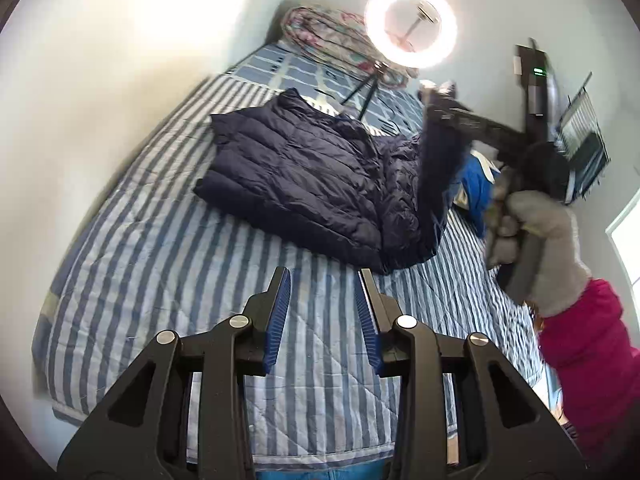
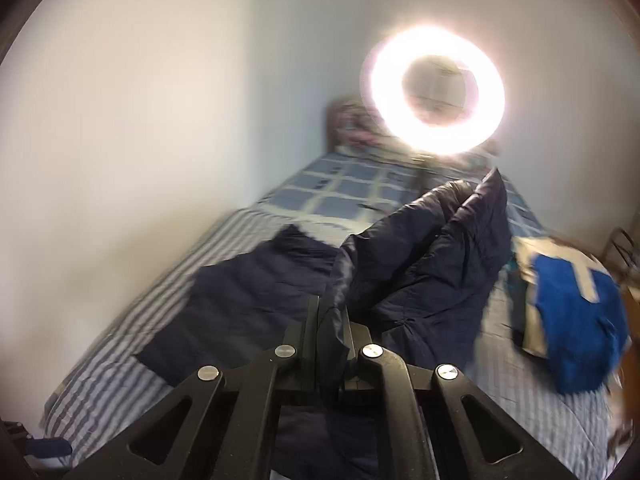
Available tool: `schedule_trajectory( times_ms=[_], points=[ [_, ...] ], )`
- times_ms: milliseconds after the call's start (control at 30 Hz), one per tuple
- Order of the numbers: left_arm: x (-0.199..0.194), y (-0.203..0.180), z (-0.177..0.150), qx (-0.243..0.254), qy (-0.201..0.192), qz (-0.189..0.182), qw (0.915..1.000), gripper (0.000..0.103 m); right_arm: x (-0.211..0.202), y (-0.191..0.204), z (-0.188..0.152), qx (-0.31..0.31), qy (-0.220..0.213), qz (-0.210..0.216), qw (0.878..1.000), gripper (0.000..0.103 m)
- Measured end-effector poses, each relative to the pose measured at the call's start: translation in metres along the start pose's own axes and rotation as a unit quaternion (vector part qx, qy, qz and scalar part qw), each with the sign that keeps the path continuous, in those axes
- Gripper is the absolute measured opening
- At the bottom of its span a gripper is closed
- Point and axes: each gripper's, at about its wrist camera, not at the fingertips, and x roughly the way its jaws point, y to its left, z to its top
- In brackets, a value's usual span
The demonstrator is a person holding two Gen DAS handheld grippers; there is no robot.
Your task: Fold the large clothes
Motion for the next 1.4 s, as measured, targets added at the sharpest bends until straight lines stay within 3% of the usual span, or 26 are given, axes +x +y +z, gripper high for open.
schedule_trajectory(
  times_ms=[267, 467, 567, 700, 733, 867, 933, 1000, 1100, 1167, 1267, 1333, 1367, 1400],
  points=[
    [-0.01, 0.025, 0.009, -0.035, -0.018, 0.011, 0.9992, 0.034, 0.084, 0.114, -0.021, -0.049, 0.047, 0.098, 0.993, 0.002],
    [-0.016, 0.032, 0.014, -0.04, -0.032, 0.021, 0.9985, 0.034, 0.122, 0.161, -0.049, -0.086, 0.089, 0.13, 0.984, 0.002],
    [-0.015, 0.036, 0.016, -0.045, -0.032, 0.027, 0.9981, 0.034, 0.125, 0.151, -0.049, -0.066, 0.101, 0.168, 0.978, 0.011],
    [-0.013, 0.041, 0.017, -0.049, -0.033, 0.034, 0.9977, 0.034, 0.093, 0.113, -0.041, -0.012, 0.078, 0.214, 0.974, 0.04],
    [-0.012, 0.042, 0.018, -0.05, -0.034, 0.036, 0.9975, 0.034, 0.081, 0.1, -0.041, 0.003, 0.069, 0.22, 0.973, 0.04],
    [0.005, 0.036, 0.03, -0.022, -0.011, 0.038, 0.999, 0.034, 0.039, 0.046, -0.062, 0.064, 0.049, 0.203, 0.976, 0.047],
    [0.018, 0.04, 0.044, -0.022, -0.005, 0.038, 0.999, 0.05, 0.027, 0.023, -0.08, 0.078, 0.049, 0.174, 0.981, 0.055],
    [0.032, 0.049, 0.06, -0.047, -0.001, 0.023, 0.9986, 0.053, 0.022, 0.003, -0.095, 0.082, 0.06, 0.152, 0.983, 0.055],
    [0.064, 0.055, 0.085, -0.043, 0.008, 0.034, 0.9985, 0.06, 0.02, -0.02, -0.121, 0.091, 0.085, 0.131, 0.984, 0.058],
    [0.096, 0.067, 0.096, -0.069, 0.038, 0.023, 0.9966, 0.067, 0.022, -0.029, -0.135, 0.098, 0.096, 0.121, 0.983, 0.064],
    [0.134, 0.087, 0.097, -0.13, 0.08, 0.0, 0.9882, 0.067, 0.027, -0.035, -0.15, 0.102, 0.108, 0.109, 0.983, 0.067],
    [0.153, 0.091, 0.096, -0.141, 0.099, -0.008, 0.985, 0.066, 0.029, -0.033, -0.155, 0.096, 0.113, 0.107, 0.983, 0.067],
    [0.159, 0.09, 0.096, -0.135, 0.098, -0.003, 0.9859, 0.062, 0.034, -0.032, -0.155, 0.089, 0.116, 0.104, 0.984, 0.068],
    [0.161, 0.087, 0.098, -0.124, 0.091, 0.002, 0.9881, 0.041, 0.038, -0.028, -0.156, 0.084, 0.118, 0.102, 0.984, 0.069]
  ],
)
